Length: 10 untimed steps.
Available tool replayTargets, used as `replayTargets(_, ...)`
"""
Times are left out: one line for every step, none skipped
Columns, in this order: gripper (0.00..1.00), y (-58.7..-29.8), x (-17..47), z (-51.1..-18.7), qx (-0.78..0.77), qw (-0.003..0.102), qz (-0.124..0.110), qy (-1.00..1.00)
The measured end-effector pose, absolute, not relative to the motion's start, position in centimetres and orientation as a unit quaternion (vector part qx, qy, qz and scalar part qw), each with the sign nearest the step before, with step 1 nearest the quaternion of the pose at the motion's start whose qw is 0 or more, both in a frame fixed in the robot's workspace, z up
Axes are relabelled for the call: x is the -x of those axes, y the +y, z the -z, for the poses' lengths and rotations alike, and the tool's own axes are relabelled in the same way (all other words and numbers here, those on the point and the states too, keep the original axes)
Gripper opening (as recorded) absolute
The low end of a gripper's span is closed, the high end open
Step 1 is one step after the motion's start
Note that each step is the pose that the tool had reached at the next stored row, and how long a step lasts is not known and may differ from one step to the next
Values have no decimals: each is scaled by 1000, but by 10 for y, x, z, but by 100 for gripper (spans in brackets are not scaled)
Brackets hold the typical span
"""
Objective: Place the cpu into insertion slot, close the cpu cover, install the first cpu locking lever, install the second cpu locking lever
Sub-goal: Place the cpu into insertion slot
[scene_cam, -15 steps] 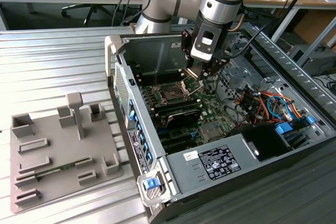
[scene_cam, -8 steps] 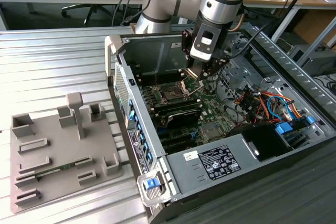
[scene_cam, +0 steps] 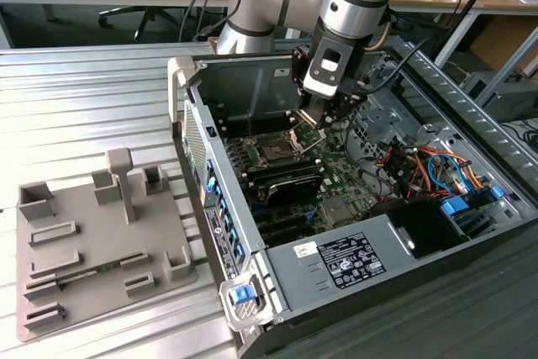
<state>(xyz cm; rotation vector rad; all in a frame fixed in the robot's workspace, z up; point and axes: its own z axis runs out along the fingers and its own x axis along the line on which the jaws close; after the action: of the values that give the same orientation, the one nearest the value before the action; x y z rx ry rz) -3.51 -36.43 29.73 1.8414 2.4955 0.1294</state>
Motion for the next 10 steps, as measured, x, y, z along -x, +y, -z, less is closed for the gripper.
replayTargets(55,-364,35,-297,-594,19,-42,803)
replayTargets(55,-364,35,-297,-595,19,-42,802)
replayTargets(55,-364,35,-297,-596,19,-42,802)
replayTargets(55,-364,35,-297,-597,19,-42,801)
replayTargets(55,-364,35,-297,-598,19,-42,800)
replayTargets(55,-364,35,-297,-598,19,-42,800)
replayTargets(55,-364,35,-297,-600,19,-42,799)
replayTargets(55,-364,35,-297,-601,19,-42,798)
replayTargets(55,-364,35,-297,-602,19,-41,797)
replayTargets(55,-364,35,-297,-603,19,-41,797)
